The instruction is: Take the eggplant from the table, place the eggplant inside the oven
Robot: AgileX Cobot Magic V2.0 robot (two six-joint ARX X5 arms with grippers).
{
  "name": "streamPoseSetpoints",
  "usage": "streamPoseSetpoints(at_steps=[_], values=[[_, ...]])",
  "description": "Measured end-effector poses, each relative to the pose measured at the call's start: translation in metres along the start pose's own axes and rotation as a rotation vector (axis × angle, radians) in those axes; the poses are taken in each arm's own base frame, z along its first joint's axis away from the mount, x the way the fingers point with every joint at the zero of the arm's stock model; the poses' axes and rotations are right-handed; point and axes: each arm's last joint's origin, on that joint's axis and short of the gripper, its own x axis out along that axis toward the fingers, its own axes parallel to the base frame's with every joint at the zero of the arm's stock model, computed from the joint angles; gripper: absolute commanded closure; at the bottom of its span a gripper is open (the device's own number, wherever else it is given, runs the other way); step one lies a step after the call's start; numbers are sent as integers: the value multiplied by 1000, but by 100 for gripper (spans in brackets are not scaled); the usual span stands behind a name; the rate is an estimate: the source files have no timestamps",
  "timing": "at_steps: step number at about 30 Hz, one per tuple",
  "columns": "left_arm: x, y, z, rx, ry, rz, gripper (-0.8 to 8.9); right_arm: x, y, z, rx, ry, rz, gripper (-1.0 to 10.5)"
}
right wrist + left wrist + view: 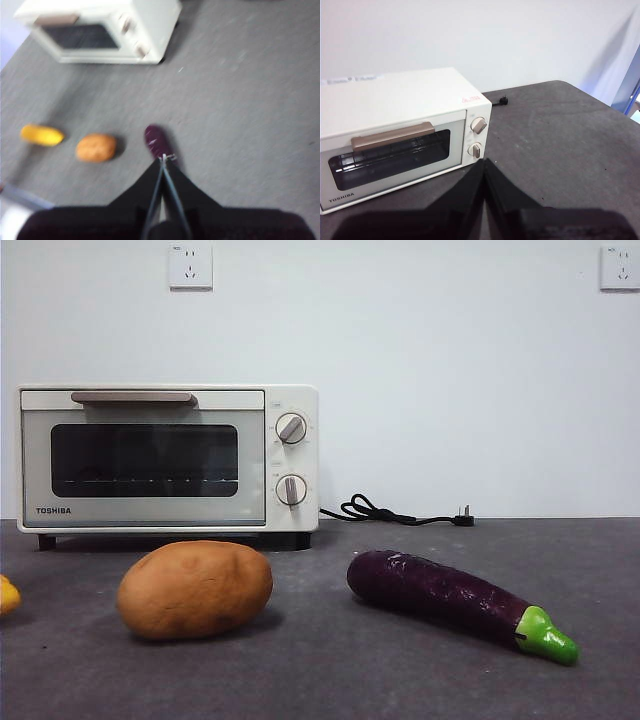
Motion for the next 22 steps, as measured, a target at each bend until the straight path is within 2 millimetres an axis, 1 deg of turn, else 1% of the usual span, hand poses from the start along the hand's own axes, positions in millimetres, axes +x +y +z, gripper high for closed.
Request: streamPoseSetpoints(at_steps=[4, 8, 12, 15, 16, 17, 18, 20, 22], values=[[2, 1, -2, -15, 30, 0, 818, 4, 4, 7, -15, 67, 50, 955], [4, 2, -3, -19, 38, 0, 819, 13, 8, 13, -39, 136, 103, 954], [4, 2, -3, -18, 37, 0, 819, 23, 13, 15, -69, 187, 155, 948], [5, 3, -3, -20, 42, 0, 818, 26, 17, 15, -91, 201, 185, 939], [5, 3, -3, -21, 43, 0, 819, 26, 19, 15, -98, 199, 201, 902], [5, 3, -3, -21, 43, 0, 819, 26, 19, 16, -102, 195, 213, 825], [5, 3, -3, -21, 43, 0, 819, 26, 20, 17, -110, 184, 232, 715], [5, 3, -3, -21, 43, 0, 818, 26, 21, 17, -112, 179, 271, 538], [6, 3, -3, -22, 44, 0, 819, 25, 22, 18, -113, 174, 287, 434]])
